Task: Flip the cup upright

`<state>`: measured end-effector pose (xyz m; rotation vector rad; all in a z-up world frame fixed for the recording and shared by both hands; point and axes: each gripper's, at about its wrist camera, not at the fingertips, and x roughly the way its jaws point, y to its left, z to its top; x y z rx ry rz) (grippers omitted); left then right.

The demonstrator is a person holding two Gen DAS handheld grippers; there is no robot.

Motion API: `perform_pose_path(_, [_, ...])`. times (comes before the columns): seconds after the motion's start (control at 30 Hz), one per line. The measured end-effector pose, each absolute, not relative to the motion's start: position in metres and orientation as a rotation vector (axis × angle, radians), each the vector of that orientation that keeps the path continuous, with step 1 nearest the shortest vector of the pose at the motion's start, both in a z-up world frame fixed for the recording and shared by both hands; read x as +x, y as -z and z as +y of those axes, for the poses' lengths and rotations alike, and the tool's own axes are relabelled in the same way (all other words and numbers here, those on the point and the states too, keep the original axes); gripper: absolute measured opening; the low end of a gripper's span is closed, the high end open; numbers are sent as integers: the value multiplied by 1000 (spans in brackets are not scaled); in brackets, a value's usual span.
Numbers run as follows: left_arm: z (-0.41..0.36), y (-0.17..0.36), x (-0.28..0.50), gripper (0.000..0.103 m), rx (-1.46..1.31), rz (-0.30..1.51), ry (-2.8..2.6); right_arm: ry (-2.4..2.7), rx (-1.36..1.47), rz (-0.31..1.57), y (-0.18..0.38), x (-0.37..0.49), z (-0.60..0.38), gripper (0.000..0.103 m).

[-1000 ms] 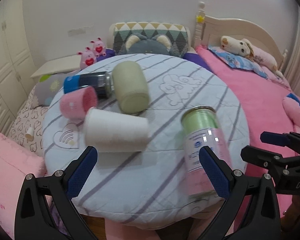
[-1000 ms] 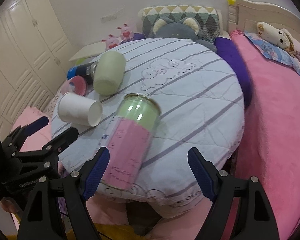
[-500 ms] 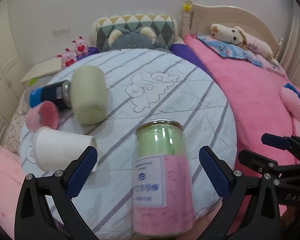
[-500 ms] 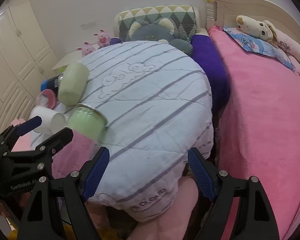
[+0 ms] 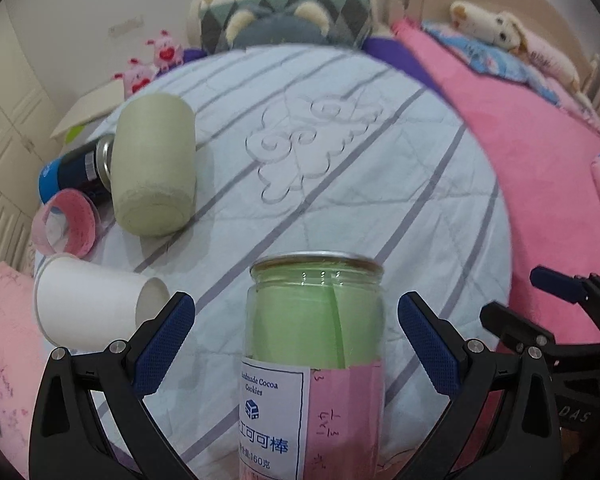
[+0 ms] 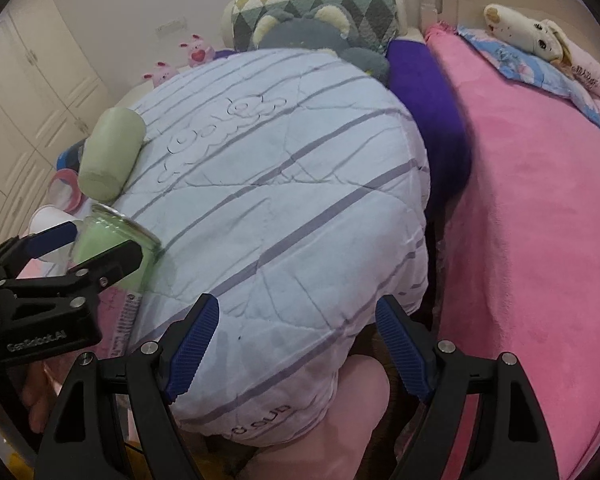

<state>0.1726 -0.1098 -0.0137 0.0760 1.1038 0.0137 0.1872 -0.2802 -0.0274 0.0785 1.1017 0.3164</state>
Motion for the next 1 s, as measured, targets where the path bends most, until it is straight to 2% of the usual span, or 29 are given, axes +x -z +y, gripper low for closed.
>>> perform_pose_path(0.03, [-109,16,174,101,72,1123,-15,-322,86,1110,30,190,-280,82])
perform_pose_path(0.1, [-104,20,178,86,42,1150,-17,-328,93,1119,33,194,-279,82])
perform_pose_path(0.2, [-100,25,181,72,18,1185,-26,-336,100,1123,36,196,-279,82])
perform_pose_path(1.0, [-82,-40,172,72,-24,926,27,-308,99,1042,2,195,-269,82])
